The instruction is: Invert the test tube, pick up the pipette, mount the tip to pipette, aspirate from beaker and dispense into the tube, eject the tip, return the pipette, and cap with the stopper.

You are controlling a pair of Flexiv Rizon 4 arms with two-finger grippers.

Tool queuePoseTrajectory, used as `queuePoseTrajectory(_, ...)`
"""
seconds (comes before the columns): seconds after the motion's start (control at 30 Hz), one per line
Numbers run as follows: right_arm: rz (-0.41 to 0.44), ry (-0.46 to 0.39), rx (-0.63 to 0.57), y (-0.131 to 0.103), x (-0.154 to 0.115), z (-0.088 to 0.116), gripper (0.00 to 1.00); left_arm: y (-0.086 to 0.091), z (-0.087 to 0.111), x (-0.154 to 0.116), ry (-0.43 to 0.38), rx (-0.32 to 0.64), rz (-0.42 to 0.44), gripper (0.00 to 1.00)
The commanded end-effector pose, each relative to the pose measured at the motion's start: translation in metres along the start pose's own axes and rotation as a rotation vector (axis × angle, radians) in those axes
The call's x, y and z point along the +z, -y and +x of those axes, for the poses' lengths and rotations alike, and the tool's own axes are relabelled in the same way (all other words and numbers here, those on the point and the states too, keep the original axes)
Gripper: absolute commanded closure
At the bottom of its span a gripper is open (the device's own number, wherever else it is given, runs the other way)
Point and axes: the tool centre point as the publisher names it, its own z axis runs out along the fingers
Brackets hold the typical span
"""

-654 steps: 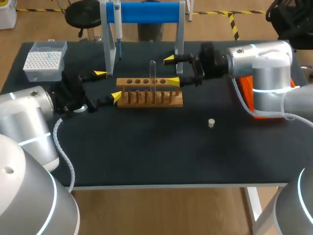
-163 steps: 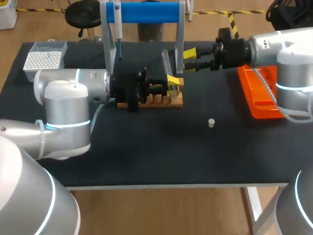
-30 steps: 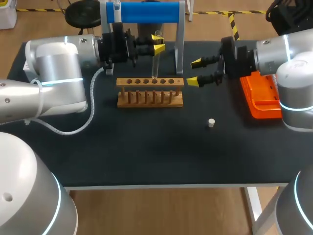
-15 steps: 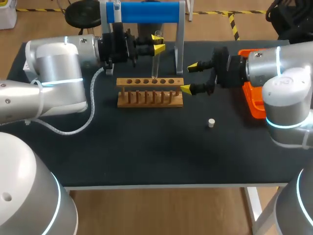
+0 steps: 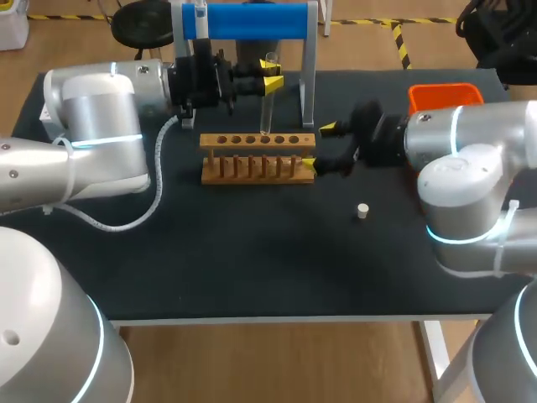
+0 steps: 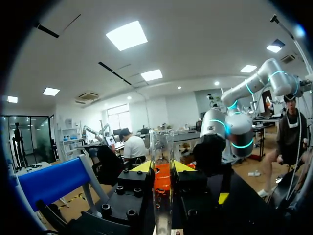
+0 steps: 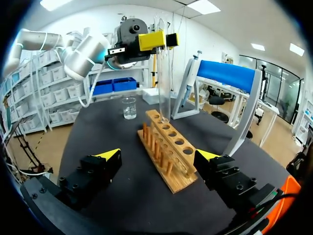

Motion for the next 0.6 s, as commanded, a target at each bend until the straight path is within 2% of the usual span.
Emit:
queuePoseTrajectory(0.03, 0.003, 0.033, 0.001, 0.006, 0.012, 0.002, 0.00, 0.000, -0.001, 0.000, -0.003, -0.001, -0.002, 1.00)
queuePoseTrajectory(0.6, 0.013, 0.087, -0.019, 0.015, 0.028, -0.002, 0.00, 0.000, -0.001, 0.000, -0.003, -0.001, -0.002, 1.00)
